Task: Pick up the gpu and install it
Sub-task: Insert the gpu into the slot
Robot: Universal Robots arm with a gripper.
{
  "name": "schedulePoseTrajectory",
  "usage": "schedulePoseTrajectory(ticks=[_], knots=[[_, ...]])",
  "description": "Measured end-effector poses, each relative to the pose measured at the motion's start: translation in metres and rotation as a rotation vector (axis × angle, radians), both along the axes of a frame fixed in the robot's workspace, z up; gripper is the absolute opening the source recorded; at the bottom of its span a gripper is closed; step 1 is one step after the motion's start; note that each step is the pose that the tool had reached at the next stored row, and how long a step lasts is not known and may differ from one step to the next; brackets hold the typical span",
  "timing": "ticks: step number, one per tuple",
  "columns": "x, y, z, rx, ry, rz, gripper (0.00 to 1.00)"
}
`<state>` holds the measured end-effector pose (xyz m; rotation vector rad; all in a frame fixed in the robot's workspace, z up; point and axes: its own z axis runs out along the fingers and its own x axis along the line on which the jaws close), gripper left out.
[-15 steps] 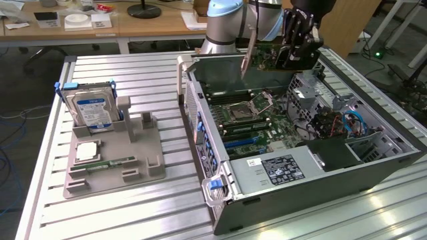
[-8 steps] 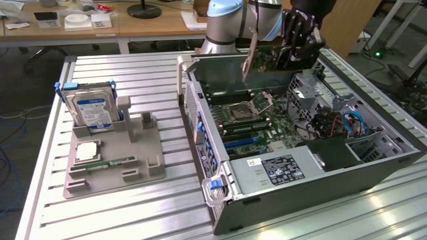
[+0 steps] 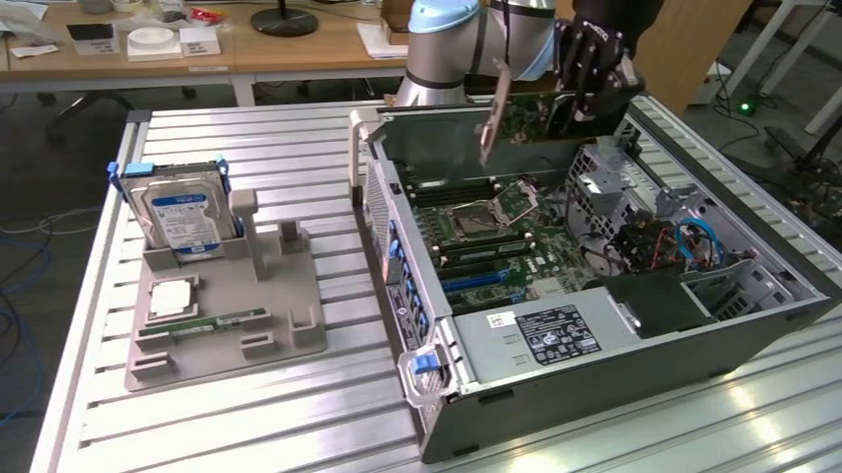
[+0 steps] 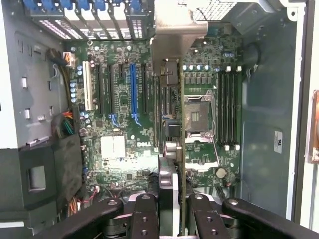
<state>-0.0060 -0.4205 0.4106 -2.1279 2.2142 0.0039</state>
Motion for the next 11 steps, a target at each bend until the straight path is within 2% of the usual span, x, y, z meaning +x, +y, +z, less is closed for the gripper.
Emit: schedulePoseTrajectory(ticks=[4, 11], knots=[[0.0000, -0.0006, -0.0005, -0.0001, -0.0083, 0.013, 0.28], [-0.0001, -0.0003, -0.0018, -0.0001, -0.0111, -0.003, 0.28]])
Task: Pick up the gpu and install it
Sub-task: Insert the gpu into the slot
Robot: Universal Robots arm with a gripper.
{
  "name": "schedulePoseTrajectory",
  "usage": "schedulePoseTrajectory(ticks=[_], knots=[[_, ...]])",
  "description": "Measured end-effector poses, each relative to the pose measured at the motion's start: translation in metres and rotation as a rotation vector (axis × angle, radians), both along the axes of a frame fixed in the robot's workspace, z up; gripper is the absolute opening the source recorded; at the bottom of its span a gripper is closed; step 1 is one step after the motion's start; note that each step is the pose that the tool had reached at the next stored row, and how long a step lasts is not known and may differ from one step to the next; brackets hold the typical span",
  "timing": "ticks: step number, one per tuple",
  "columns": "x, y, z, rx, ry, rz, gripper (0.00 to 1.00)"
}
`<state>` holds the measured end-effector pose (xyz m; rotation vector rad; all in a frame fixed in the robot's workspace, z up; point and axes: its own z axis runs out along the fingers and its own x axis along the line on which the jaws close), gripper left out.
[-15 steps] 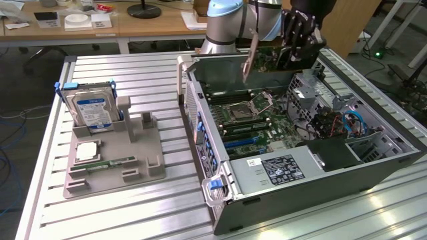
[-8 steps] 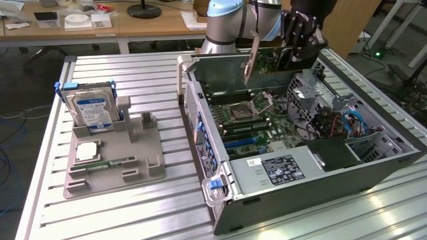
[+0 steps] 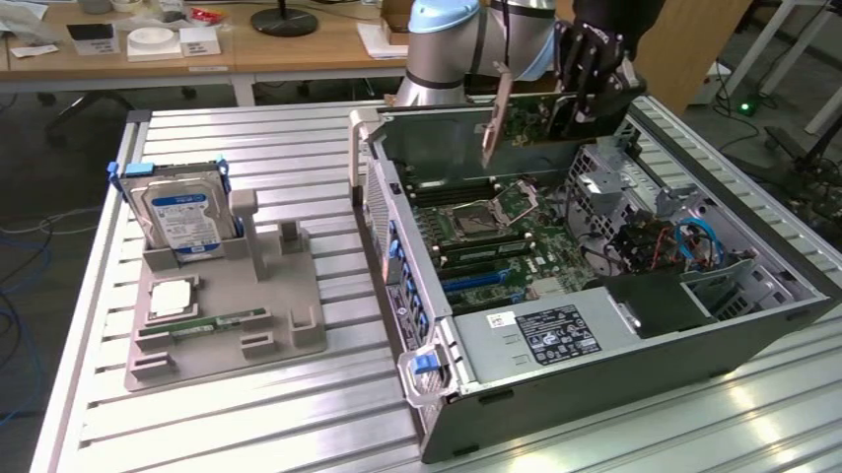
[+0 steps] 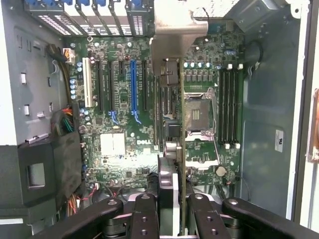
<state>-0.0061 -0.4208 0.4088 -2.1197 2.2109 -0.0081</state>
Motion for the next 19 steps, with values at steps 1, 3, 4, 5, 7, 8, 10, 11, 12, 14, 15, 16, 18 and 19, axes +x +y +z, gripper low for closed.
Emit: schedulePoseTrajectory(ticks=[1, 3, 4, 5, 7, 8, 10, 11, 12, 14, 15, 16, 18, 19], knots=[[0.0001, 0.0000, -0.0002, 0.0001, 0.0000, -0.008, 0.28], [0.0000, 0.0001, -0.0006, 0.0004, 0.0000, -0.012, 0.28], [0.0001, 0.0001, -0.0011, 0.0004, 0.0001, -0.012, 0.28], [0.0000, 0.0001, -0.0015, 0.0003, 0.0008, -0.012, 0.28], [0.0000, 0.0001, -0.0019, 0.0004, 0.0042, -0.012, 0.28], [0.0000, 0.0001, -0.0023, 0.0004, 0.0059, -0.012, 0.28], [0.0000, 0.0001, -0.0032, 0.0004, 0.0090, -0.012, 0.28], [0.0001, 0.0001, -0.0038, 0.0004, 0.0106, -0.012, 0.28], [0.0002, 0.0001, -0.0044, 0.0004, 0.0124, -0.012, 0.28], [0.0002, 0.0001, -0.0054, 0.0003, 0.0158, -0.012, 0.28], [0.0001, 0.0001, -0.0062, 0.0004, 0.0165, -0.012, 0.28], [0.0002, 0.0001, -0.0070, 0.0003, 0.0170, -0.012, 0.28], [0.0002, 0.0001, -0.0084, 0.0004, 0.0176, -0.012, 0.28], [0.0002, 0.0001, -0.0090, 0.0004, 0.0177, -0.012, 0.28]])
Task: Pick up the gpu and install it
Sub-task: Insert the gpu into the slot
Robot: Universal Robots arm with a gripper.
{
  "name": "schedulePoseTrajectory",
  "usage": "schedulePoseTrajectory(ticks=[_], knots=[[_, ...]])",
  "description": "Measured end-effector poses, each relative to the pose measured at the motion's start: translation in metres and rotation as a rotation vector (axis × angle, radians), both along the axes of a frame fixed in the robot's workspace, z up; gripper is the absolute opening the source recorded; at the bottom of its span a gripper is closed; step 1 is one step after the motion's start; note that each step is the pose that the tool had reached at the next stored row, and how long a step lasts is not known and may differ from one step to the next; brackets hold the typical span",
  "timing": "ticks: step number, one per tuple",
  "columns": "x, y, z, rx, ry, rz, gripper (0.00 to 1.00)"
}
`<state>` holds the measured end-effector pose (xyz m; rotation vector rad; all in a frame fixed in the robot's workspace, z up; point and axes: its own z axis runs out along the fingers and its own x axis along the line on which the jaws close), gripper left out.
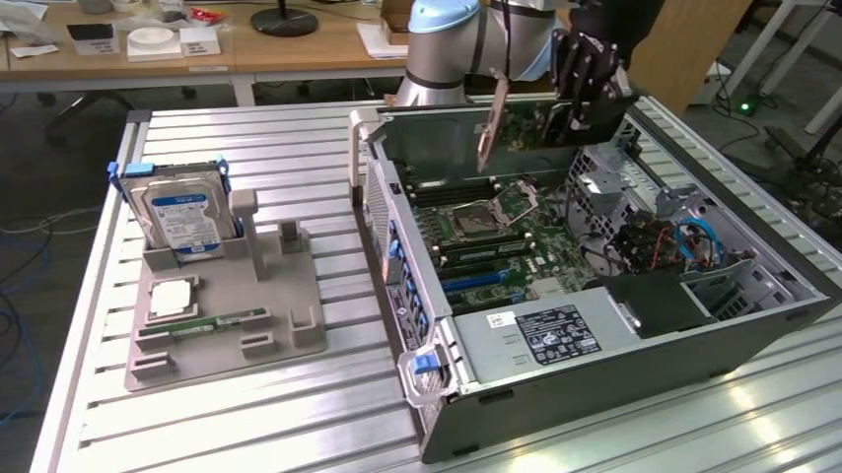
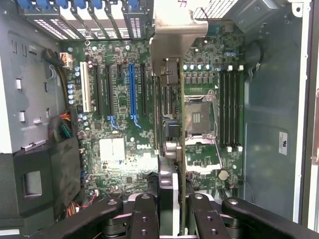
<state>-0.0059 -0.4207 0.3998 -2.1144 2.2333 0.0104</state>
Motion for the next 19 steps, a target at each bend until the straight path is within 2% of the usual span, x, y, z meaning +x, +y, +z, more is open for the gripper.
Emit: schedulePoseTrajectory(ticks=[10, 15, 17, 19], knots=[[0.000, 0.0000, -0.0107, 0.0000, 0.0050, 0.000, 0.28], [-0.001, 0.0000, -0.0149, -0.0003, 0.0053, -0.002, 0.28], [-0.001, -0.0021, -0.0165, -0.0005, 0.0055, -0.002, 0.28], [-0.001, -0.0024, -0.0182, -0.0003, 0.0053, -0.002, 0.28]])
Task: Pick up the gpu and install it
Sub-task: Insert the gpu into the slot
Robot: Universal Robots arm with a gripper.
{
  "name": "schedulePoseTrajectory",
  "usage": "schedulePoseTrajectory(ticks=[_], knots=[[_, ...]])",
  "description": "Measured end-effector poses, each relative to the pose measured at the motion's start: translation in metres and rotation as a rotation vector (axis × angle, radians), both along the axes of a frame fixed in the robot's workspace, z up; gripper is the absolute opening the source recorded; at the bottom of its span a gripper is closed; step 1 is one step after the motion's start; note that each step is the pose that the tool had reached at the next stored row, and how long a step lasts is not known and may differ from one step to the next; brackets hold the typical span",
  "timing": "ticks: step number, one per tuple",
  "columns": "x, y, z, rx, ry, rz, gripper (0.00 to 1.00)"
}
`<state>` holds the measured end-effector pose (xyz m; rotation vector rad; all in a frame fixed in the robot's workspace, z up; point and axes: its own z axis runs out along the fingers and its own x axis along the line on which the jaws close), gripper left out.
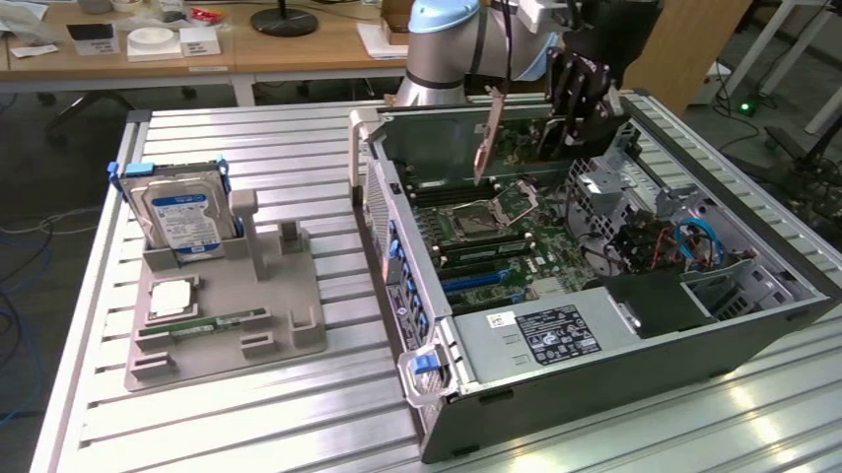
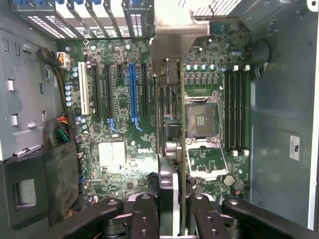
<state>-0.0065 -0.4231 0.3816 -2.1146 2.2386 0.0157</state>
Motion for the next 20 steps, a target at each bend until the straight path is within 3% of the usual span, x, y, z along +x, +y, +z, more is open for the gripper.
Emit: schedulePoseTrajectory(ticks=[15, 18, 20], knots=[[-0.0024, -0.0009, -0.0047, 0.0003, 0.0006, 0.000, 0.28], [-0.0077, -0.0009, -0.0064, 0.0006, 0.0004, 0.000, 0.28], [-0.0096, -0.0008, -0.0091, 0.0003, 0.0049, 0.000, 0.28]])
